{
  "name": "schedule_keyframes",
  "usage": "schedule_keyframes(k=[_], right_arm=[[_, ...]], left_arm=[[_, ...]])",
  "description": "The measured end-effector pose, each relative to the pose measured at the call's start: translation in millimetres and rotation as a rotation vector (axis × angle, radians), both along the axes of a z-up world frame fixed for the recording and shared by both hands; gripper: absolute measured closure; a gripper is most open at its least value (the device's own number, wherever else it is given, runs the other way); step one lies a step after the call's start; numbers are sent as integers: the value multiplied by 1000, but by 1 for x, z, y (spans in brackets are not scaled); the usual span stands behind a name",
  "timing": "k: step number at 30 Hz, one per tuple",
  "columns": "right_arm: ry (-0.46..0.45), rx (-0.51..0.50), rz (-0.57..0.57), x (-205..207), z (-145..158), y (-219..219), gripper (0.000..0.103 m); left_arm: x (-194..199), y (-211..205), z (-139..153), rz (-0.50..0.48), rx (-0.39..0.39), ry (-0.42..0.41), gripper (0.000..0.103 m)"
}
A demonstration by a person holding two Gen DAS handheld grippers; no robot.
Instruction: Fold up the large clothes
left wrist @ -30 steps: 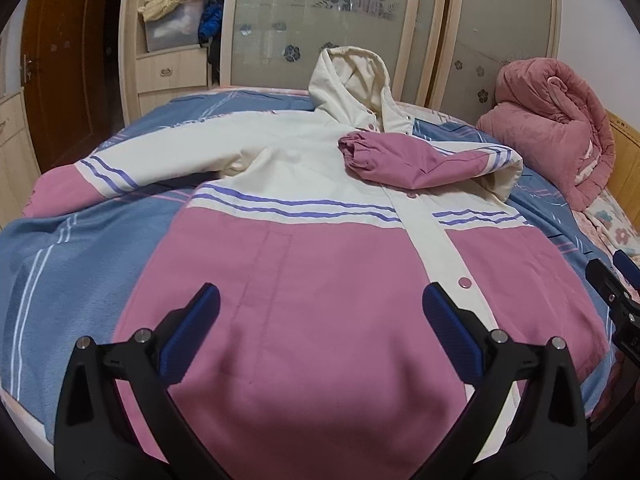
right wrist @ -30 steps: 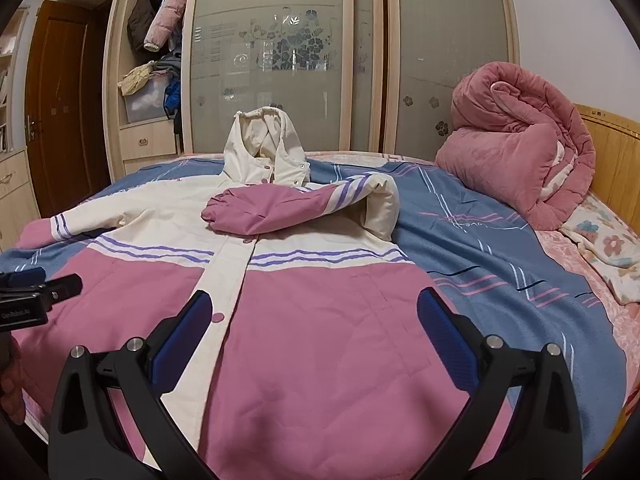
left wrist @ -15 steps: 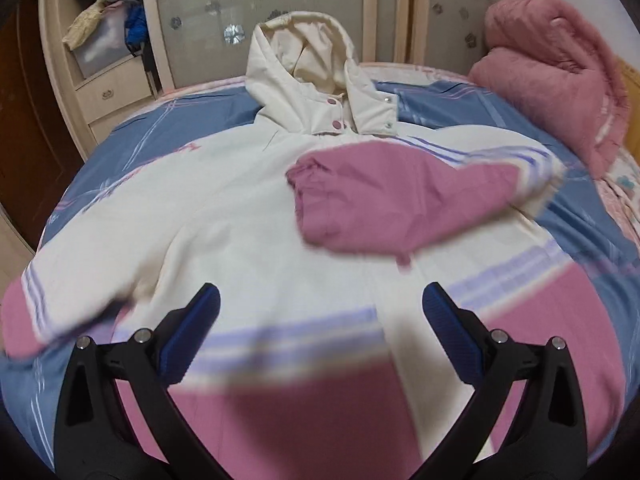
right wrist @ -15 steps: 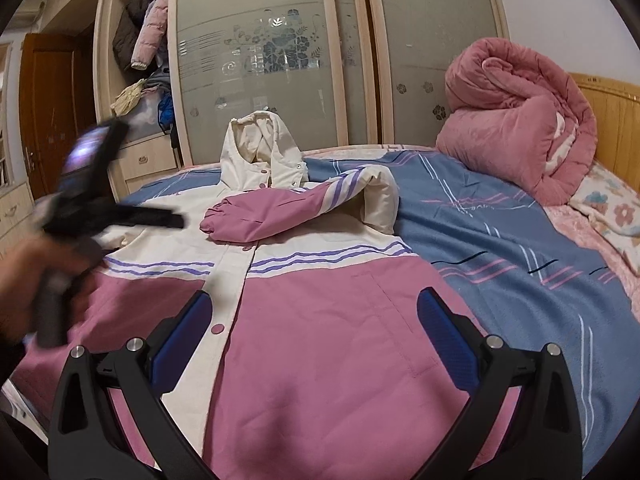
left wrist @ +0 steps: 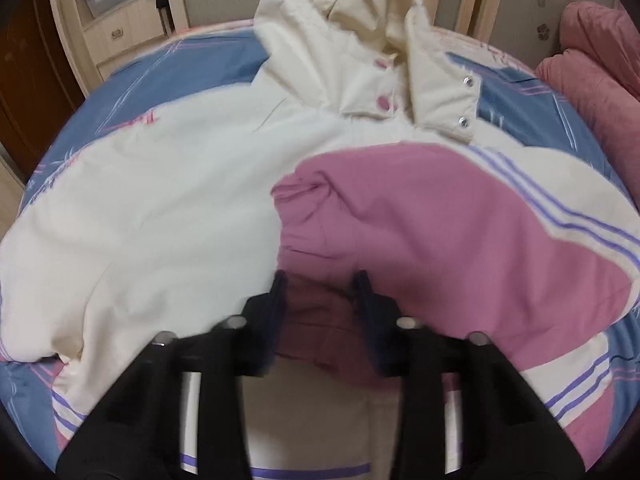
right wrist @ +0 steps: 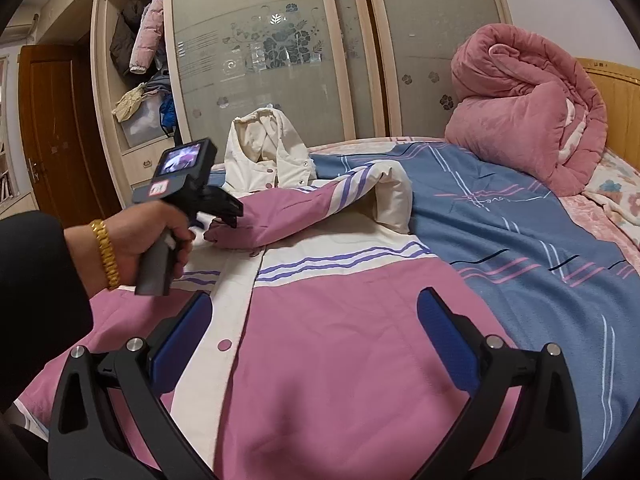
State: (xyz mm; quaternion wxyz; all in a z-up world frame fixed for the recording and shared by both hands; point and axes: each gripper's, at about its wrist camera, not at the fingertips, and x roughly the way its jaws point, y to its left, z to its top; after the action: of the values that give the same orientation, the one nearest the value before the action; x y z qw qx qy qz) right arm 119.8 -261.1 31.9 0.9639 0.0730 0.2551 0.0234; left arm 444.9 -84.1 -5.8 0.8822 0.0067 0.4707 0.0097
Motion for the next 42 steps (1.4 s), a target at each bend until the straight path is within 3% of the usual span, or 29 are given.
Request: schedule_keyframes(k=[5, 9, 11, 16, 19, 20, 21, 22, 23, 27, 30, 33, 36, 38, 41, 42], right_arm=[[5, -7, 16, 5, -2, 7, 1], [14, -11, 24, 10, -5, 13, 1], [18, -14, 29, 12, -6, 15, 1], [27, -21, 42, 16, -7, 21, 1], [35, -21, 48, 17, -9, 23, 1], [36, -23, 50, 18, -9, 24, 1], [35, -25, 52, 17, -9, 25, 1], [32, -27, 54, 17, -9, 26, 1], [32, -29, 55, 18, -9, 26, 1], [42, -30, 60, 21, -10, 28, 1], [39, -30, 62, 20, -9, 28, 1], [38, -36, 64, 17, -9, 26, 1], [43, -38, 74, 12, -9, 22, 1], [35, -42, 78, 6, -7, 20, 1], [22, -63, 82, -8, -5, 16, 1], [21, -64, 83, -11, -5, 15, 1]], left_arm=[[-9, -12, 44, -55, 187, -199, 79], [-28, -6, 60, -88, 465, -355, 79], [-35, 4, 55, -81, 526, -361, 78], [-39, 58, 5, 1, 468, -191, 76], [-45, 74, -27, 18, 480, -140, 65], [-47, 74, -31, 26, 482, -143, 54], [-50, 75, -32, 57, 512, -157, 34], [-52, 77, -30, 86, 535, -169, 23], [-53, 80, -27, 116, 544, -176, 4], [-62, 98, -10, 118, 473, -169, 2], [-91, 101, 11, 114, 465, -243, 2], [-151, 90, 40, 80, 469, -374, 2], [-221, 88, 62, 34, 403, -468, 2], [-258, 96, 68, 40, 289, -487, 2], [-317, 106, 61, -15, 11, -464, 2], [-328, 106, 56, -33, -30, -456, 2]])
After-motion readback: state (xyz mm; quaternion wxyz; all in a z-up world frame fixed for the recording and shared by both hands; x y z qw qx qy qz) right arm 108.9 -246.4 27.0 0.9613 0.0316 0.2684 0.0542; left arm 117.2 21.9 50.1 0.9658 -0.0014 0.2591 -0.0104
